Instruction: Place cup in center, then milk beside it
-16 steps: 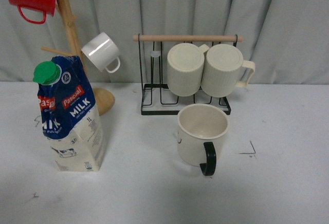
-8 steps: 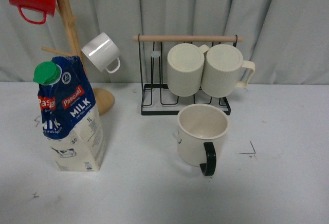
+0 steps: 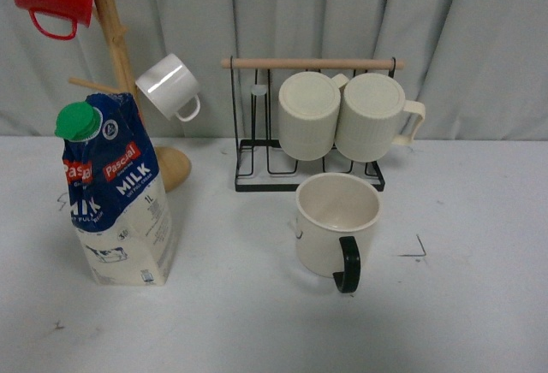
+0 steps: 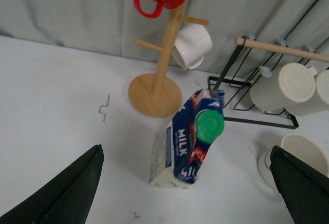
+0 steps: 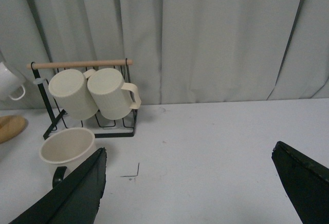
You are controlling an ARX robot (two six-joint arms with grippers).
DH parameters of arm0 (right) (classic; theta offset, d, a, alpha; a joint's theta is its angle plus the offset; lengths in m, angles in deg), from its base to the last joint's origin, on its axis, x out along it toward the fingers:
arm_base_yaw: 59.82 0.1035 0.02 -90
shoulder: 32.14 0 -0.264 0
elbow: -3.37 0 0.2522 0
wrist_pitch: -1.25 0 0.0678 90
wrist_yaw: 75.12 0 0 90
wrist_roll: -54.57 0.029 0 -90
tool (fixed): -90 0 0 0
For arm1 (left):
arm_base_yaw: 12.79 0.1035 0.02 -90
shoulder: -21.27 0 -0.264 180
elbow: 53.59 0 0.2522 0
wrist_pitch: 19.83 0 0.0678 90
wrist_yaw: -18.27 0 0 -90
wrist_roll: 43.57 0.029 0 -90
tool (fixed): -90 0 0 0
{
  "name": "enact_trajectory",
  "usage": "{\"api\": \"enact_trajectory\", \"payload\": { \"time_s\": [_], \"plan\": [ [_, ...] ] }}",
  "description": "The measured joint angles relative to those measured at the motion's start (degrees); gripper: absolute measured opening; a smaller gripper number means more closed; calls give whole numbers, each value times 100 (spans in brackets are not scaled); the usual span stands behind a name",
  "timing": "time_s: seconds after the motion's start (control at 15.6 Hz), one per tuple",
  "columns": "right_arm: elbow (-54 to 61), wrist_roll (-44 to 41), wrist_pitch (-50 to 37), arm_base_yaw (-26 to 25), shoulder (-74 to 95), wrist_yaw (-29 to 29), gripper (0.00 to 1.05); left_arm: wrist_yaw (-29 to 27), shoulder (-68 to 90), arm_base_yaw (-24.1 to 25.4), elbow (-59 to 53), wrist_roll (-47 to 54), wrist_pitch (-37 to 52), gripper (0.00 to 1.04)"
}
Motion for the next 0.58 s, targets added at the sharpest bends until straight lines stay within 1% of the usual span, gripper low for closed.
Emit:
{"api": "enact_trajectory", "payload": {
  "time_s": [0.26, 0.58],
  "plan": [
    [0, 0, 0, 0, 0, 0, 98, 87, 1447, -295, 1067, 350, 343, 98],
    [0, 0, 0, 0, 0, 0, 98, 15, 2433, -479, 1325, 586, 389, 98]
  ]
}}
